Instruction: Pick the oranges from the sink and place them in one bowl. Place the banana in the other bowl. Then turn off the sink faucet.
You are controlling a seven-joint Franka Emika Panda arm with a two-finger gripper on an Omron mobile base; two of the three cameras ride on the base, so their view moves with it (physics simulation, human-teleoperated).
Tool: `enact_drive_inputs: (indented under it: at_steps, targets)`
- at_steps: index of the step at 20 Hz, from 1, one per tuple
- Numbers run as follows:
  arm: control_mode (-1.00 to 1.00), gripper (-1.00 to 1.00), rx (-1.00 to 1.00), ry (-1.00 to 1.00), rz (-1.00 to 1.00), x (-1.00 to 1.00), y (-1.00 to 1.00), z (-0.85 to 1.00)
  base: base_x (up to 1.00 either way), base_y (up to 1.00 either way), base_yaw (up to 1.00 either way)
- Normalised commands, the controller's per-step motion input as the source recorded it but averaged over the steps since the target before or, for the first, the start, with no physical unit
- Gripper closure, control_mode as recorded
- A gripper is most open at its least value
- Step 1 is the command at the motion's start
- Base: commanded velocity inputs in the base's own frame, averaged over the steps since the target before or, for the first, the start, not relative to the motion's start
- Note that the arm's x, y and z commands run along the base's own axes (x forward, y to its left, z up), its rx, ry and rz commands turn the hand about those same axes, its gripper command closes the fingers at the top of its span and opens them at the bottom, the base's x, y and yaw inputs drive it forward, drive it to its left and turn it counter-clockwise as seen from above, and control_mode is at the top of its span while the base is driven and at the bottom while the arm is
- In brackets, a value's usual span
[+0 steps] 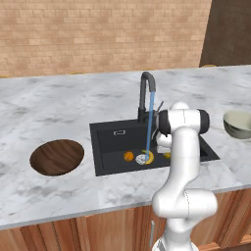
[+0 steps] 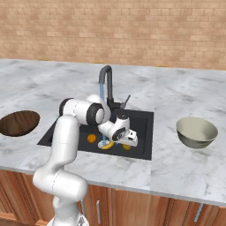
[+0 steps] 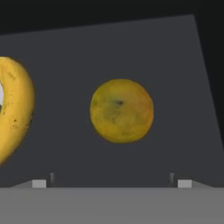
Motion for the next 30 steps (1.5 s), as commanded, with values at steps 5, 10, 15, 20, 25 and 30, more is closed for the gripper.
enact_drive_inputs:
  at_steps: [5, 10, 15, 20, 25, 30]
  targets:
    - [-1.0, -1.0, 0.0, 0.0, 0.0, 0.23, -0.08, -0.17, 0.0, 0.0, 0.0]
    - [-1.0, -1.0, 0.0, 0.0, 0.0, 0.24, -0.03, -0.16, 0.0, 0.0, 0.0]
    - [-1.0, -1.0, 0.0, 0.0, 0.0, 0.22, 0.0, -0.16, 0.0, 0.0, 0.0]
    - [-1.0, -1.0, 0.0, 0.0, 0.0, 0.19, 0.0, -0.17, 0.0, 0.0, 0.0]
    - [-1.0, -1.0, 0.0, 0.0, 0.0, 0.17, 0.0, -0.18, 0.0, 0.0, 0.0]
    - [-1.0, -1.0, 0.0, 0.0, 0.0, 0.01, 0.0, -0.24, 0.0, 0.0, 0.0]
